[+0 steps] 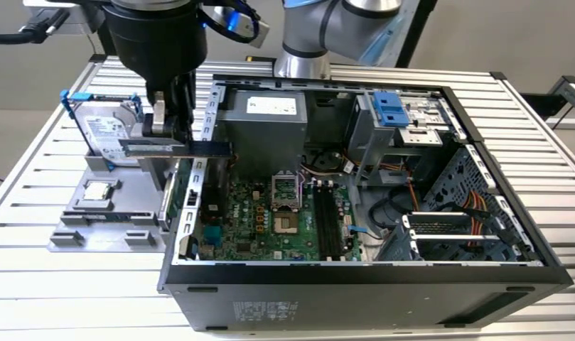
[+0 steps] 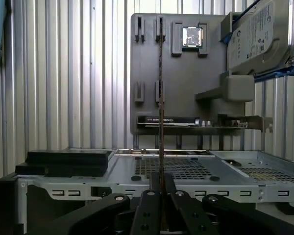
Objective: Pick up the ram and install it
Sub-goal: 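Pick up the ram and move it above insertion slot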
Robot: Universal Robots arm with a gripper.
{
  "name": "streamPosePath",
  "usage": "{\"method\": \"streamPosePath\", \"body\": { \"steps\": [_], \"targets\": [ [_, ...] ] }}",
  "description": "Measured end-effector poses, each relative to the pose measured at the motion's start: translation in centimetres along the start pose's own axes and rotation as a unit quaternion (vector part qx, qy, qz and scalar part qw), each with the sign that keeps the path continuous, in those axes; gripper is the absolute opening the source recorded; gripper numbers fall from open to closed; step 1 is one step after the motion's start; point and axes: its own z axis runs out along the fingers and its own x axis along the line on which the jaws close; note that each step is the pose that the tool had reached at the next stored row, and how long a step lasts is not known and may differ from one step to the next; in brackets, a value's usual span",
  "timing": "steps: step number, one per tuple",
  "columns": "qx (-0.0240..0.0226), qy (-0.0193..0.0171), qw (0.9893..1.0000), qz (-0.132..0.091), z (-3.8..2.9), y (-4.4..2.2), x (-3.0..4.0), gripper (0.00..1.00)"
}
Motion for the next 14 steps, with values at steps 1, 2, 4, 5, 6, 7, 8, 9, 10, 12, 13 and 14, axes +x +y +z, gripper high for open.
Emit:
{"method": "streamPosePath", "body": {
  "steps": [1, 2, 4, 5, 6, 7, 8, 9, 10, 12, 13, 14],
  "targets": [
    [0.0000, 0.0000, 1.0000, 0.000, -0.01, -0.18, 0.00, 0.00],
    [0.0000, 0.0000, 1.0000, 0.000, -0.02, -0.36, 0.00, 0.00],
    [0.0000, 0.0000, 1.0000, 0.000, -0.03, -0.71, -0.01, 0.00],
    [-0.0001, 0.0000, 1.0000, 0.000, -0.04, -0.89, -0.01, 0.00],
    [-0.0001, 0.0000, 1.0000, 0.000, -0.05, -1.08, -0.01, 0.00],
    [-0.0001, 0.0000, 1.0000, 0.000, -0.06, -1.26, -0.01, 0.00],
    [-0.0001, 0.0000, 1.0000, 0.000, -0.07, -1.43, -0.01, 0.00],
    [-0.0001, 0.0000, 1.0000, 0.000, -0.08, -1.64, -0.02, 0.00],
    [-0.0001, 0.0000, 1.0000, 0.000, -0.09, -1.82, -0.02, 0.00],
    [-0.0002, 0.0000, 1.0000, 0.000, -0.11, -2.19, -0.02, 0.00],
    [-0.0002, 0.0000, 1.0000, 0.000, -0.12, -2.37, -0.02, 0.00],
    [-0.0002, 0.0000, 1.0000, 0.000, -0.12, -2.56, -0.03, 0.00]
  ]
}}
